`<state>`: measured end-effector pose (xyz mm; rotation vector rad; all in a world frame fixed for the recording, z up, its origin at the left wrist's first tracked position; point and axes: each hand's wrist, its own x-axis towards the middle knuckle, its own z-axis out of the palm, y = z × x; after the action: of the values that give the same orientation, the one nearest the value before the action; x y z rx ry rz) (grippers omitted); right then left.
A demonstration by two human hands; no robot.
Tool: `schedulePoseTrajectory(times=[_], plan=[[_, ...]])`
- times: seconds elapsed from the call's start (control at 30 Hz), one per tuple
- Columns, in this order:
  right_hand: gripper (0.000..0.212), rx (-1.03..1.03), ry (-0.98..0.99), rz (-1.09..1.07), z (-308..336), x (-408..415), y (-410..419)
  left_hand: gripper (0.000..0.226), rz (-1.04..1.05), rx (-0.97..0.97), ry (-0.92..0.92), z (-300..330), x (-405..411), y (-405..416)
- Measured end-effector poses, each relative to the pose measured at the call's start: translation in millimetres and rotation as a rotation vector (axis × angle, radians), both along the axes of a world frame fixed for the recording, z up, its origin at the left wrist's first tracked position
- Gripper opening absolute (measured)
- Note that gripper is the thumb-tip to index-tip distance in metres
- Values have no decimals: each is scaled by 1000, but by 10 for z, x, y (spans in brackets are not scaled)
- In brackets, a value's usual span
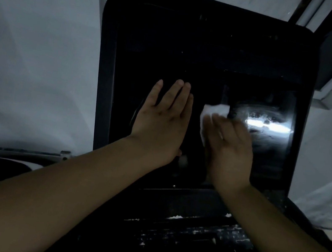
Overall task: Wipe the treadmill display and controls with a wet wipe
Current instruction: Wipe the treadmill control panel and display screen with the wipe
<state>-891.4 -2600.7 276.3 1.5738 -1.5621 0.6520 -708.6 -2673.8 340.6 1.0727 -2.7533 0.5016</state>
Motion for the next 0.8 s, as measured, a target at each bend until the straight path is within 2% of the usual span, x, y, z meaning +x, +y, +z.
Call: schedulePoseTrajectory(times=[0.23,0.33,0.63,0.8], plan=[[33,146,-80,-5,-623,213,608,126,-13,-2,11,-39,9,-24],[31,89,-45,23,-477,169,479,126,-19,-8,13,-40,3,-25],[27,-95,44,-42,489,-299,-499,120,-14,26,18,-6,13,-4],[27,-51,23,-51,289,-200,-320,118,-9,25,20,-3,11,8]])
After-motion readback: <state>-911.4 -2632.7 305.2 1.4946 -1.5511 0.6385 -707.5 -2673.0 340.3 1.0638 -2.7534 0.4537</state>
